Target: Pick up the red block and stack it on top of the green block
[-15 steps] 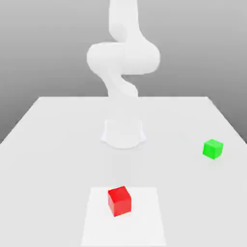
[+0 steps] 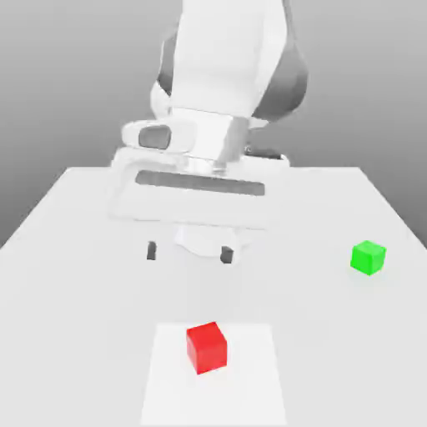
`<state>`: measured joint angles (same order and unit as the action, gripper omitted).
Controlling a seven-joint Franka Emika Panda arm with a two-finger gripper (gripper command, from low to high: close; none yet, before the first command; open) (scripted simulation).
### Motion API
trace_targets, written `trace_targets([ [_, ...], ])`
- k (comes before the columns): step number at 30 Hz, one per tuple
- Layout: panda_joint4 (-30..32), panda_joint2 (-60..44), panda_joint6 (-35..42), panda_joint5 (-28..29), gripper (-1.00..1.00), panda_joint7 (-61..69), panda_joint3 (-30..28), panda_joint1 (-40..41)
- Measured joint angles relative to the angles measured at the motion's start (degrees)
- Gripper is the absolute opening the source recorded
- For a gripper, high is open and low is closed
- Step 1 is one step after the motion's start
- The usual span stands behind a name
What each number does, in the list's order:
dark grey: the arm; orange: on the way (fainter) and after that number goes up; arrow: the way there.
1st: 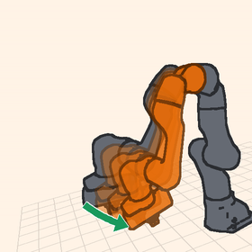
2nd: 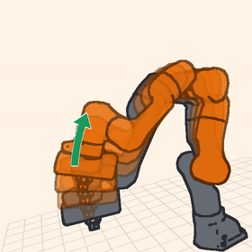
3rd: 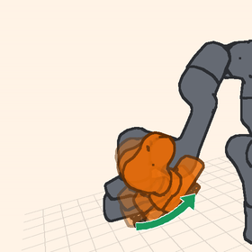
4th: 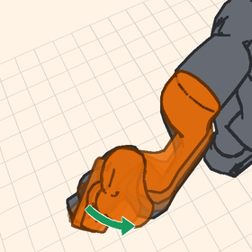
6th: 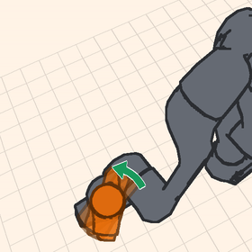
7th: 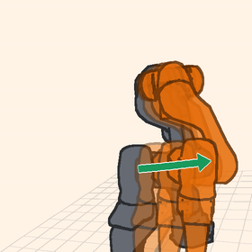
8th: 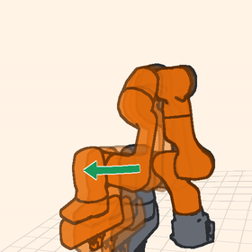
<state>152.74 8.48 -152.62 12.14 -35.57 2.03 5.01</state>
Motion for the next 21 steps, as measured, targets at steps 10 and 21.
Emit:
trace_targets([
  [10,5.5,-13.5,-11.2,-12.2,0.00,14.2,-0.3,-1.7],
  [21,4.5,-22.8,-19.0,-11.0,-1.00,13.5,-1.2,-2.3],
])
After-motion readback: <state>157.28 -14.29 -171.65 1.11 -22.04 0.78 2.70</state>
